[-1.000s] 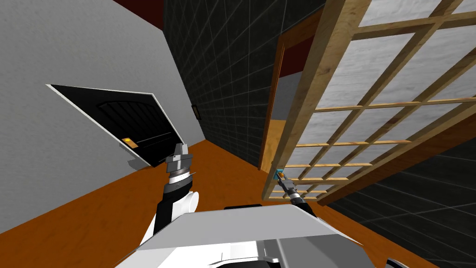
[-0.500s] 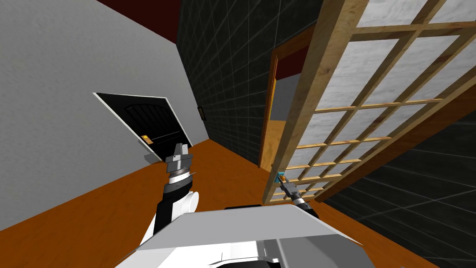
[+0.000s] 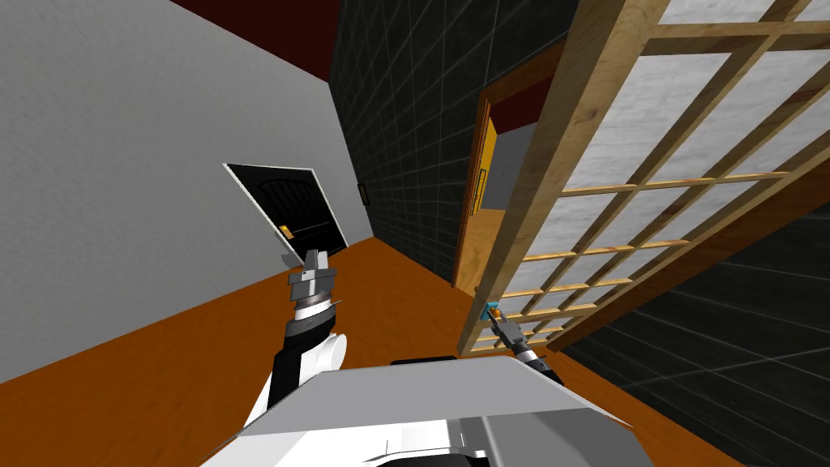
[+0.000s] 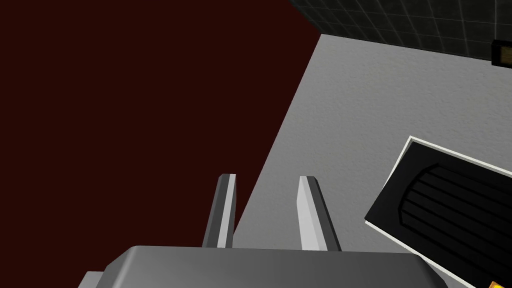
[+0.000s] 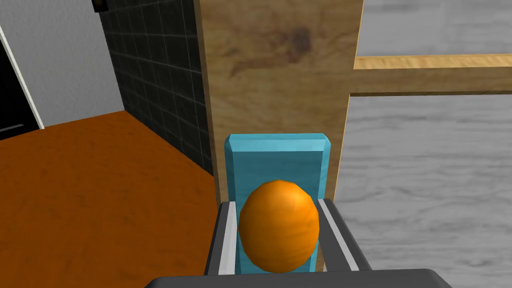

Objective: Pull the door open

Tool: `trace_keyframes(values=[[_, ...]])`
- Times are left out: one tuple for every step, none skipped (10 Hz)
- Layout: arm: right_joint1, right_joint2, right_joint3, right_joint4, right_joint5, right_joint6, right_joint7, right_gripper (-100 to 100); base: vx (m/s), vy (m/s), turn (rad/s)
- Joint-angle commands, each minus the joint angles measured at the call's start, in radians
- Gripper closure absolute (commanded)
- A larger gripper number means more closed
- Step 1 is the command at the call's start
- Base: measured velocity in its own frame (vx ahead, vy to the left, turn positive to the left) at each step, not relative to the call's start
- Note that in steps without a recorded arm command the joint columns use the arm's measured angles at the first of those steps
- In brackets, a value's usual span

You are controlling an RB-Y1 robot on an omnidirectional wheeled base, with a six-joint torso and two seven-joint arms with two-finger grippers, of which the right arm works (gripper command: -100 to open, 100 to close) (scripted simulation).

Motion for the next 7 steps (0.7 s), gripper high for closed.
trace_keyframes(values=[[0.006, -0.008, 0.012, 0.013, 0.007, -0.028, -0.015, 100, -0.250, -0.089, 0.154], [0.008, -0.011, 0.016, 0.018, 0.009, -0.038, -0.021, 100, -0.210, -0.091, 0.151], [0.010, -0.015, 0.021, 0.024, 0.012, -0.050, -0.027, 100, -0.207, -0.047, 0.165], [0.011, -0.017, 0.023, 0.027, 0.013, -0.056, -0.030, 100, -0.211, -0.057, 0.100], [0.008, -0.014, 0.022, 0.029, 0.013, -0.049, -0.027, 100, -0.090, -0.030, 0.021], [0.009, -0.015, 0.028, 0.038, 0.016, -0.060, -0.033, 100, -0.136, -0.054, 0.152], [0.008, -0.016, 0.030, 0.043, 0.017, -0.065, -0.036, 100, -0.203, -0.082, 0.180]])
